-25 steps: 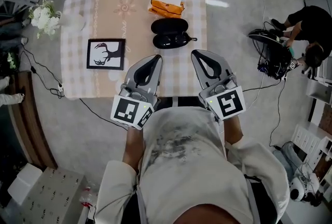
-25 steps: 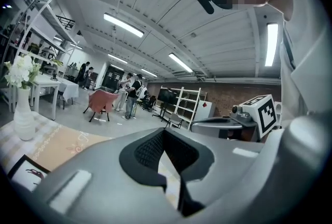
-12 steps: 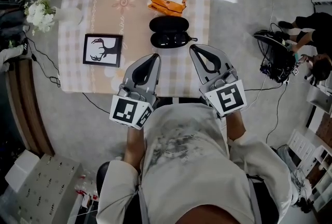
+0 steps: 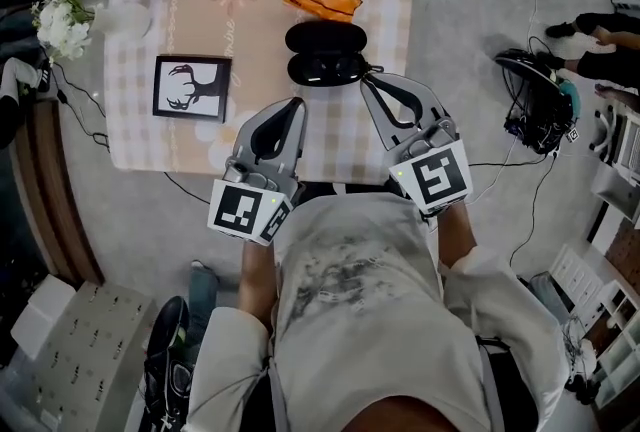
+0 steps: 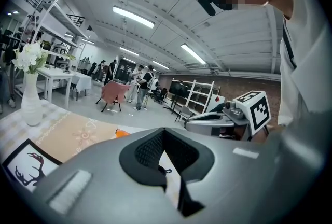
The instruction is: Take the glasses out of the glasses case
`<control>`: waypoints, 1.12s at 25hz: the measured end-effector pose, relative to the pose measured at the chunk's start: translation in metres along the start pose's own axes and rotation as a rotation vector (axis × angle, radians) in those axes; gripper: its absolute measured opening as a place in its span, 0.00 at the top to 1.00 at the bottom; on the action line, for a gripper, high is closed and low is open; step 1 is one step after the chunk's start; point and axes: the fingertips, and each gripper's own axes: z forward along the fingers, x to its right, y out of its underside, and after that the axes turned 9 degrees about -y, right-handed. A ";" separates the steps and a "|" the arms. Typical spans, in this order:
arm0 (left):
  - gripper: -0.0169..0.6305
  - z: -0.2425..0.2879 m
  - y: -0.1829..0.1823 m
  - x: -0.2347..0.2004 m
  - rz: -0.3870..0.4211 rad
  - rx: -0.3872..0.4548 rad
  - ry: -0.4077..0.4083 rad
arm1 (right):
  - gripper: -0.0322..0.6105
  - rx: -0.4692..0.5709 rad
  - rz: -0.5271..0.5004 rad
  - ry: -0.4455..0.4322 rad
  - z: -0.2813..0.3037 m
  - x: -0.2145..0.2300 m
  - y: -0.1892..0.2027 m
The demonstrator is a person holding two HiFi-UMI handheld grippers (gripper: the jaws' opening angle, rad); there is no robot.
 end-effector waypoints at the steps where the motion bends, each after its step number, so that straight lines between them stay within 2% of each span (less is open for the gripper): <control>1: 0.96 0.001 0.002 -0.001 -0.001 -0.003 -0.001 | 0.92 -0.003 -0.002 -0.003 0.001 0.001 0.002; 28: 0.96 0.028 0.046 -0.009 -0.004 -0.078 -0.008 | 0.92 -0.146 -0.063 -0.079 0.044 0.006 0.055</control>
